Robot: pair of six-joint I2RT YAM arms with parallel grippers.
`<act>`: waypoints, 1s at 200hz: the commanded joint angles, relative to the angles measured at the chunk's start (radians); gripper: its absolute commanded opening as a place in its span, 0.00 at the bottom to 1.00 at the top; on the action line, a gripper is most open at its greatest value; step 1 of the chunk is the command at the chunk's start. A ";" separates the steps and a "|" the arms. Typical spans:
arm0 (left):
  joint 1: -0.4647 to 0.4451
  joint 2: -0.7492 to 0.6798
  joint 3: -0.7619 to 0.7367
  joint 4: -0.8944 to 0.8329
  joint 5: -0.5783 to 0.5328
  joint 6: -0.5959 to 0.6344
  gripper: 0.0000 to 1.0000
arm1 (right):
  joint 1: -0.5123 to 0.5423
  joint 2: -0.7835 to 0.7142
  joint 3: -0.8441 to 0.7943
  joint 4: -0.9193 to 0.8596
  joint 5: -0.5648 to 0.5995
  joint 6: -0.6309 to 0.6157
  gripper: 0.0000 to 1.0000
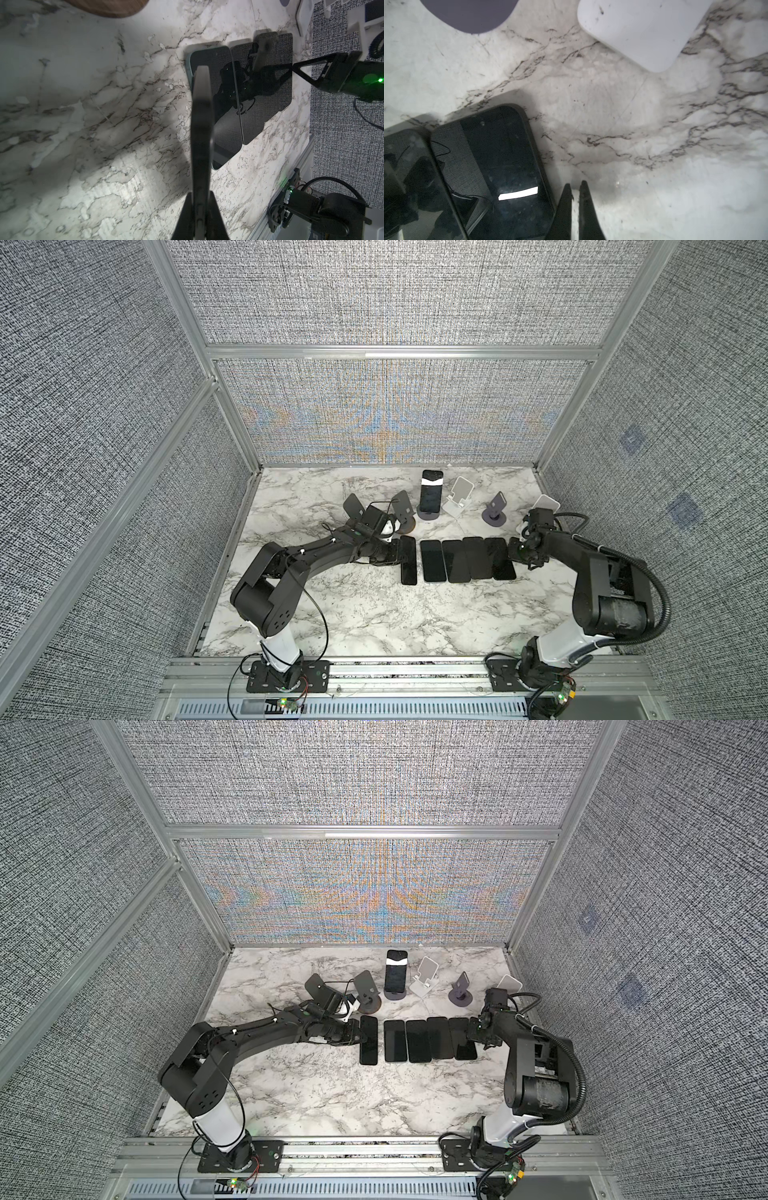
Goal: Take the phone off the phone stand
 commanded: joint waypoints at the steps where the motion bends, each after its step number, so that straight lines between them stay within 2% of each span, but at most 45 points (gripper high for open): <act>1: -0.004 0.014 0.008 0.026 0.031 -0.022 0.00 | 0.001 -0.004 -0.008 0.003 -0.005 -0.002 0.28; 19: -0.006 0.022 0.008 0.027 0.025 -0.035 0.00 | 0.000 -0.006 -0.015 0.004 -0.006 -0.004 0.39; 111: -0.005 0.078 0.024 0.024 -0.031 -0.162 0.00 | 0.001 -0.033 -0.034 0.010 -0.012 0.000 0.40; 148: -0.005 0.114 0.044 0.026 -0.038 -0.178 0.00 | 0.001 -0.038 -0.038 0.004 -0.013 -0.003 0.46; 200: 0.002 0.126 0.043 0.002 -0.109 -0.215 0.00 | 0.001 -0.044 -0.045 0.003 -0.012 -0.006 0.46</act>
